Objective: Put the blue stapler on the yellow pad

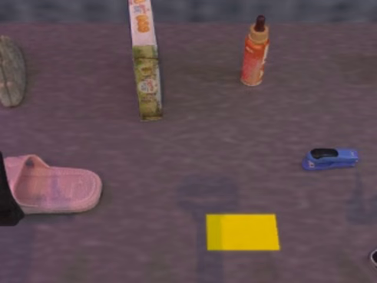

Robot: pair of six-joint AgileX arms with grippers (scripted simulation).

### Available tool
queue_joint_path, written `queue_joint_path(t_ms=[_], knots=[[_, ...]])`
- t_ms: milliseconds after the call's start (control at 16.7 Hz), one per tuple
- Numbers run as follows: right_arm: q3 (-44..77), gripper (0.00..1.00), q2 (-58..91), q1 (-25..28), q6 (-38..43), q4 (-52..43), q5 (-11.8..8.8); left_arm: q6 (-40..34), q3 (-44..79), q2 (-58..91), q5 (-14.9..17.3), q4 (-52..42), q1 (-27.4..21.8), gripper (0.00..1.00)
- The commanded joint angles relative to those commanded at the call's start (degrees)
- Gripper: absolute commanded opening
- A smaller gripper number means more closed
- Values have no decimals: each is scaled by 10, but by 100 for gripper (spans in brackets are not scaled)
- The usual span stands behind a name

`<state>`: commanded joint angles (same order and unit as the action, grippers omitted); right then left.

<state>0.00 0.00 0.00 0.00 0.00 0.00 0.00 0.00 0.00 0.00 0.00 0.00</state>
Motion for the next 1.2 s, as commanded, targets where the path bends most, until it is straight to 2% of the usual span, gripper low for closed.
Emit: queue_joint_path(t_ms=[240,420,660,1200], knots=[[17,100,18,5,-15,-14,-1,0,0,0,0,0,0,100],[88,100,90,19,-74,-67,-2,0,0,0,0,0,0,100],[249,100,269,46,-199,-181,-1,0,0,0,0,0,0,100],[675,100,818,121,-542,-504,1,0,0,0,0,0,0,100]])
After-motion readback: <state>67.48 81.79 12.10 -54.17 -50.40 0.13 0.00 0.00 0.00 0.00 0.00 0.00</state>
